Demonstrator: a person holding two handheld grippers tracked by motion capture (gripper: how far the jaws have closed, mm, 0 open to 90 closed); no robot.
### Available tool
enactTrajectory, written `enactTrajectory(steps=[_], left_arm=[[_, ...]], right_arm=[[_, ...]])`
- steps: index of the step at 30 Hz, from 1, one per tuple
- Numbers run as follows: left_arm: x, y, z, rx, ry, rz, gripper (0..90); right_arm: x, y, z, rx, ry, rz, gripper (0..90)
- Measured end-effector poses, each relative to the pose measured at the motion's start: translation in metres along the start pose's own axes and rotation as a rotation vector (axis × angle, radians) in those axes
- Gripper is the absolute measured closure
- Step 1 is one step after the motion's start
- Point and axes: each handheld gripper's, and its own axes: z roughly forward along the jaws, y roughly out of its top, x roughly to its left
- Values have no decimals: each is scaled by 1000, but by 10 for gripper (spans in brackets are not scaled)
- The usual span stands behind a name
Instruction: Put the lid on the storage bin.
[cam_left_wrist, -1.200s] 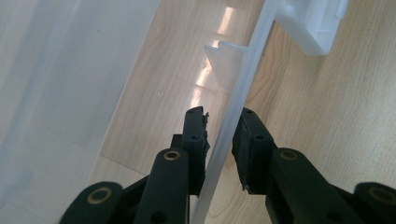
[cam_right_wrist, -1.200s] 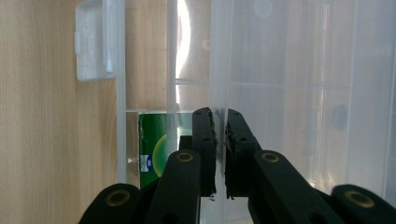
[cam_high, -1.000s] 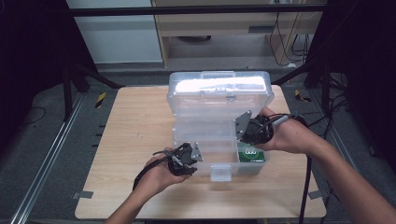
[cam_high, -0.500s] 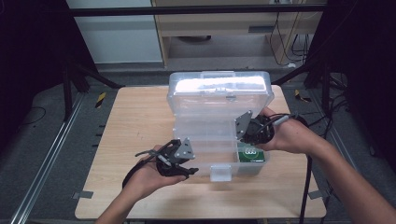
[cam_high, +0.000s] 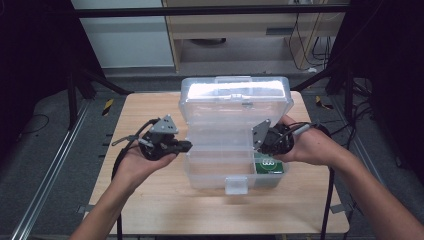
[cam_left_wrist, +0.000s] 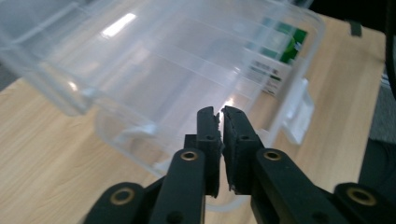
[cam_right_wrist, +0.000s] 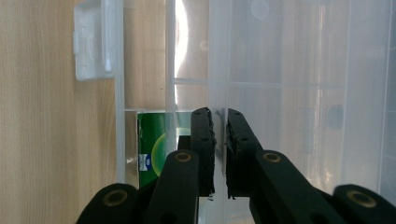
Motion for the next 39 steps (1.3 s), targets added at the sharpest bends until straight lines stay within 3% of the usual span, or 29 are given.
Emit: enactTrajectory(steps=[2, 10, 16, 30, 39], left_arm=[[11, 5, -3, -7, 12, -35, 885], [37, 28, -7, -5, 58, -73, 896], [50, 36, 1, 5, 45, -116, 897], [63, 39, 3, -14, 72, -165, 896], [62, 39, 3, -8, 71, -168, 895]], right_arm=[[0, 0, 0, -2, -1, 1, 835], [1, 0, 0, 1, -3, -3, 832], [1, 0, 0, 2, -4, -7, 832], [5, -1, 1, 1, -4, -7, 829], [5, -1, 0, 1, -3, -6, 828]])
